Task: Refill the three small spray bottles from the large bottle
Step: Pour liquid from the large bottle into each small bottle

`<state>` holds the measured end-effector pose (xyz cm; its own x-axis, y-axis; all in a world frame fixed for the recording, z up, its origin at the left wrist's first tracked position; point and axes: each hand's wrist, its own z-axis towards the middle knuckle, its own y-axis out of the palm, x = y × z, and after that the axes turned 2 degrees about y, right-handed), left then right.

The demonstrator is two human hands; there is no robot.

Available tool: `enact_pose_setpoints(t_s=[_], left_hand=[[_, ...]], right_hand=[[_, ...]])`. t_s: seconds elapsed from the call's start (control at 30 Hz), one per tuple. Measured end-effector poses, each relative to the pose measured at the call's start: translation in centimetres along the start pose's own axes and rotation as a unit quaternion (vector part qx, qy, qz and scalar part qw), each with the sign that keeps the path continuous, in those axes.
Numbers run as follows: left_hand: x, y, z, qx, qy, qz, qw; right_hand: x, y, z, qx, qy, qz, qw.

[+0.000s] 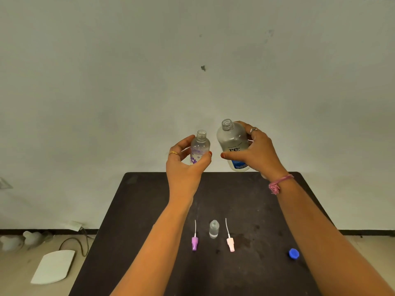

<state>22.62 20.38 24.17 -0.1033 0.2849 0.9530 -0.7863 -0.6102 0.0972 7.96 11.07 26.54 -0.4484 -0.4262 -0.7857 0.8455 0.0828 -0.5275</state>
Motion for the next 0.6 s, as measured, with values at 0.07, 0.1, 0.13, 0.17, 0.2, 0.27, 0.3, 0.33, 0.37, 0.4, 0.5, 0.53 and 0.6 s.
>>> enact_pose_setpoints(t_s=[0.07,0.1,0.13,0.17,0.2,0.27,0.3,0.33,0.37,0.4,0.5,0.53,0.6], left_hand=[[-1.1,-0.9,0.0,-0.001,-0.006,0.007,1.000],[-1.6,-1.4,-0.1,-0.001,-0.008,0.010,1.000],[-2.2,-1.9,-0.1,-0.002,-0.009,0.013,1.000],[-2.9,-2.4,-0.1,-0.003,-0.011,0.015,1.000],[-3.5,-2.9,-0.2,-0.004,-0.014,0.018,1.000],[-4.7,-3.8,-0.4,-0.010,-0.021,0.022,0.999],[-5.3,-4.2,-0.5,-0.012,-0.025,0.025,0.999],[-5.8,-4.6,-0.7,-0.014,-0.028,0.026,0.999],[-6.3,-5.1,-0.9,-0.015,-0.030,0.026,0.999],[-6.7,-5.4,-1.1,-0.017,-0.032,0.026,0.999],[-8.3,-6.6,-1.6,-0.027,-0.050,0.035,0.998],[-9.1,-7.0,-1.8,-0.032,-0.054,0.044,0.997],[-10.6,-7.7,-2.2,-0.043,-0.067,0.066,0.995]], right_hand=[[0.4,1.0,-0.2,-0.006,0.019,0.030,0.999],[0.6,1.5,-0.3,-0.009,0.029,0.044,0.999],[0.8,2.0,-0.5,-0.010,0.039,0.057,0.998],[0.9,2.5,-0.7,-0.011,0.048,0.067,0.997],[1.1,3.0,-0.9,-0.011,0.055,0.075,0.996],[1.3,3.8,-1.4,-0.011,0.063,0.088,0.994],[1.5,4.3,-1.5,-0.011,0.067,0.092,0.993],[1.7,4.8,-1.7,-0.011,0.071,0.094,0.993],[1.9,5.2,-1.9,-0.011,0.076,0.099,0.992],[2.0,5.5,-2.1,-0.010,0.080,0.104,0.991],[2.6,6.6,-2.6,-0.009,0.091,0.114,0.989],[2.9,6.9,-2.8,-0.009,0.093,0.114,0.989],[3.4,7.4,-3.2,-0.008,0.095,0.109,0.989]])
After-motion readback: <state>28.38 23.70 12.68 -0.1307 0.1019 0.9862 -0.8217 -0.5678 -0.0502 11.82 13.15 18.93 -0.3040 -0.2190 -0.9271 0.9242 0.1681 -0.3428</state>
